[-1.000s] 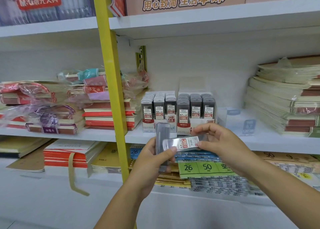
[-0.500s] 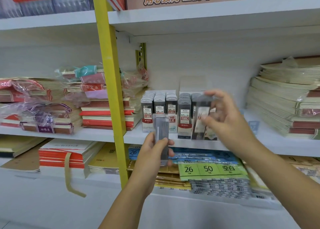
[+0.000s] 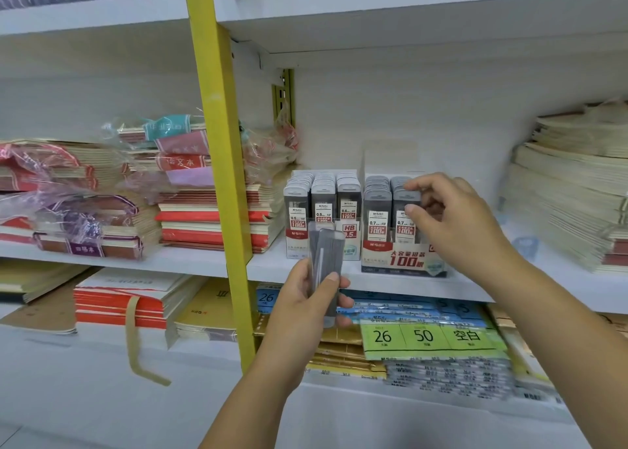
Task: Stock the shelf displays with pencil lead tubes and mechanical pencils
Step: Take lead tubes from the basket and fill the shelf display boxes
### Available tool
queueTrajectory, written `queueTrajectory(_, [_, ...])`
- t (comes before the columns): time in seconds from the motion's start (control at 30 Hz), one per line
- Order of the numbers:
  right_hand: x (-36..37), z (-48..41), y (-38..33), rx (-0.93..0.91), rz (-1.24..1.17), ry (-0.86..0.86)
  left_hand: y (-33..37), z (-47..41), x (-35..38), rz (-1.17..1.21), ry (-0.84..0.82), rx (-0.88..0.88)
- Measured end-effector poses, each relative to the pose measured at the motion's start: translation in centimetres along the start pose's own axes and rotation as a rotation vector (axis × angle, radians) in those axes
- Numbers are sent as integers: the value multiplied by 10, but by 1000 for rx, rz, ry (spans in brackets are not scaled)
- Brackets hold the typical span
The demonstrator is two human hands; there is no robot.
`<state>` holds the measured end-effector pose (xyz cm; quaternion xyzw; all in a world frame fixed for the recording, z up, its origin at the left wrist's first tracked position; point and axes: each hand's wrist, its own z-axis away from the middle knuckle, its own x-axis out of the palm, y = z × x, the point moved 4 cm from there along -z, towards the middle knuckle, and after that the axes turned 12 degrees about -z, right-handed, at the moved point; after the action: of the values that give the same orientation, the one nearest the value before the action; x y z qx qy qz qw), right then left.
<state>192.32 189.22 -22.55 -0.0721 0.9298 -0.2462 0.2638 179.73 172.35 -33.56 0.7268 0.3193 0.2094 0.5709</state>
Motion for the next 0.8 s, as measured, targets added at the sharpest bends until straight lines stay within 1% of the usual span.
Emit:
queueTrajectory(0.1, [-2,-2,-1,-85,235,97,-1,0,2,6,-18,-9])
queueTrajectory(0.13, [-2,-3,0,-83,287,108,-1,1,2,9,-27,-16])
queueTrajectory(0.23, [-2,-1,1,-27,362,80,0,4,4,10,-53,-22])
queueTrajectory(0.3, [-2,3,-5,-54,355,100,2,6,5,10,-64,-16])
queueTrajectory(0.37, [-3,11,-18,-134,223,126,5,8,5,10,-75,-10])
queueTrajectory(0.4, [-1,15,-23,-117,98,77,7,10,6,11,-82,-6])
queueTrajectory(0.5, [19,33,-30,130,-316,-254,13,15,8,7,-116,9])
queueTrajectory(0.53, [26,40,-31,191,-423,-324,15,17,9,7,-130,12])
queueTrajectory(0.57, [31,47,-31,222,-509,-350,16,19,11,6,-143,12])
queueTrajectory(0.67, [33,58,-27,237,-633,-298,19,24,15,-3,-164,9])
queueTrajectory(0.8, [26,63,-20,354,-823,-250,19,28,14,-2,-165,-19])
